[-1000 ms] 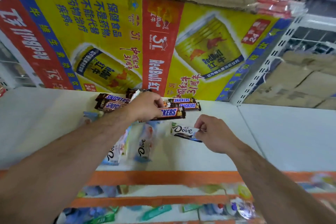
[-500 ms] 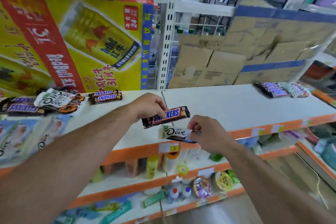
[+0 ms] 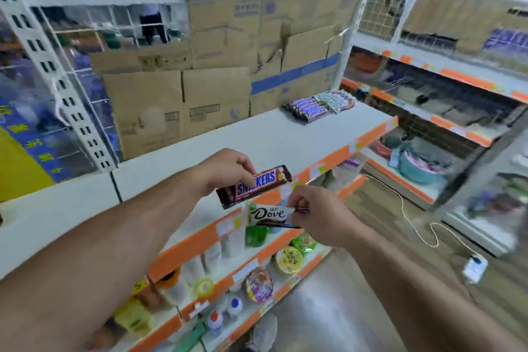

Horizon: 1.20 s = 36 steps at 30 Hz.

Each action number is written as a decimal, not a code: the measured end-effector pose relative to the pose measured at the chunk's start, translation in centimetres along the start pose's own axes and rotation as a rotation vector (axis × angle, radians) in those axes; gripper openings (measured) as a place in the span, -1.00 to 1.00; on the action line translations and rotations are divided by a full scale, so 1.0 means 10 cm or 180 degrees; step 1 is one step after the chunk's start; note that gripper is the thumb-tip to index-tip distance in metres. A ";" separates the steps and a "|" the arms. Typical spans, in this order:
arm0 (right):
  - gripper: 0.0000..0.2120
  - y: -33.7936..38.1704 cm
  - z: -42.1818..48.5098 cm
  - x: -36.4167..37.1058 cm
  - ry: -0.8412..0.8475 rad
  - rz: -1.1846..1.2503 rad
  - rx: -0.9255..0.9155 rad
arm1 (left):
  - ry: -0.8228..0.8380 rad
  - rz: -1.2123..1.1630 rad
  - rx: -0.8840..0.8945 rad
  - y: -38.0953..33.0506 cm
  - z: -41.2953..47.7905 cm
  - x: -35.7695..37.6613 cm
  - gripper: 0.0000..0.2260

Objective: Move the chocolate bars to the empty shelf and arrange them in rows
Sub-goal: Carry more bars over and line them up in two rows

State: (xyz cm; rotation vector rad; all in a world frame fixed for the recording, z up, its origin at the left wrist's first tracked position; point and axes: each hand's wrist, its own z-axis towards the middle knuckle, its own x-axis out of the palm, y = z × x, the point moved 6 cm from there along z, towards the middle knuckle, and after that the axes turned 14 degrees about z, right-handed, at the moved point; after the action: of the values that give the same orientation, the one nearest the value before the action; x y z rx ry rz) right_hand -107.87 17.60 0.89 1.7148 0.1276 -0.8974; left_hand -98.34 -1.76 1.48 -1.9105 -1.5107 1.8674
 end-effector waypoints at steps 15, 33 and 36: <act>-0.81 -1.13 1.49 -1.65 -0.0528 -0.0554 0.0336 | 0.0397 0.0369 0.0682 -1.46 2.69 0.52 -0.89; -0.79 -1.89 3.07 -2.40 0.0163 -0.0422 -0.0293 | -0.0486 0.1759 0.0539 -1.81 4.05 0.57 -0.93; -0.78 -1.99 3.28 -2.49 0.0506 -0.0411 -0.0540 | -0.0667 0.2058 0.0196 -1.77 4.09 0.60 -0.89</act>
State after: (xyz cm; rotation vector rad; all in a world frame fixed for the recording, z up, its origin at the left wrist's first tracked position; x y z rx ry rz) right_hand -151.77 5.06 -1.53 1.6312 0.4133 -0.8191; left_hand -142.15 -11.40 -2.01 -2.4363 -0.9038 2.3815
